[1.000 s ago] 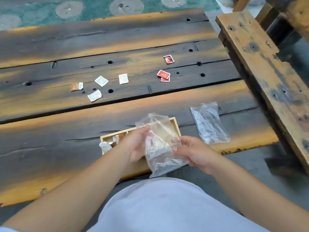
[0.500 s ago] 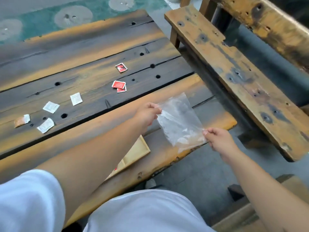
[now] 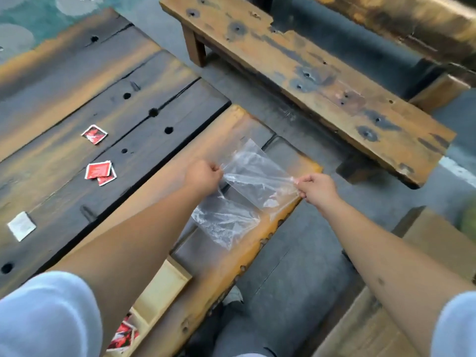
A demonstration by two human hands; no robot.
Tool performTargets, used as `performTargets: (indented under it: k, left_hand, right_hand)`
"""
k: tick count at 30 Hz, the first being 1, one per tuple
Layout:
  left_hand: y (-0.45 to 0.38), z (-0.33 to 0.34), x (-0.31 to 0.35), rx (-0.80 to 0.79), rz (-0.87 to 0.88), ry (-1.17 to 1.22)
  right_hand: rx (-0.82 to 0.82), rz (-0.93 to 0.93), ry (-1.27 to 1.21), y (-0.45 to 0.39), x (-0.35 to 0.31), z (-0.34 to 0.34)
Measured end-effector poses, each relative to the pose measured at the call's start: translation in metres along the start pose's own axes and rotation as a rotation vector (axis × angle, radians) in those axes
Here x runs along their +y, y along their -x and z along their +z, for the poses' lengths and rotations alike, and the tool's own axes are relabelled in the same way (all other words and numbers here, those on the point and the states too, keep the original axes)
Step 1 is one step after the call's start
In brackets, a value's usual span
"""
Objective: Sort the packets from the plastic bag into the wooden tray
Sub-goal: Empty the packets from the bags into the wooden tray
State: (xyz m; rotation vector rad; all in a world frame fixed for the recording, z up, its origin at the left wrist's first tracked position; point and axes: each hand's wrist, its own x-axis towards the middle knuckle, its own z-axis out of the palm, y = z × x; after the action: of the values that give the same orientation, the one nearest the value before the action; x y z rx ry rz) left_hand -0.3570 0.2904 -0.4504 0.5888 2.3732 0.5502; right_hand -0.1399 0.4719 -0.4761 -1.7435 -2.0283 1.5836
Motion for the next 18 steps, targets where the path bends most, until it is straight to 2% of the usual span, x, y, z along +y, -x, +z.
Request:
performTargets:
  k: [4, 9, 15, 18]
  left_hand:
    - [-0.011, 0.016, -0.005, 0.02, -0.053, -0.09]
    - [-0.009, 0.02, 0.002, 0.084, -0.06, -0.207]
    - [0.005, 0.002, -0.011, 0.109, -0.094, -0.179]
    - [0.029, -0.018, -0.038, 0.125, -0.102, -0.146]
  right_hand:
    - [-0.019, 0.104, -0.068, -0.008, 0.008, 0.007]
    - [-0.017, 0.119, -0.054, -0.013, 0.02, 0.015]
    - [0.178, 0.037, 0.17, 0.022, 0.004, 0.021]
    - [0.194, -0.026, 0.276, 0.053, -0.003, 0.038]
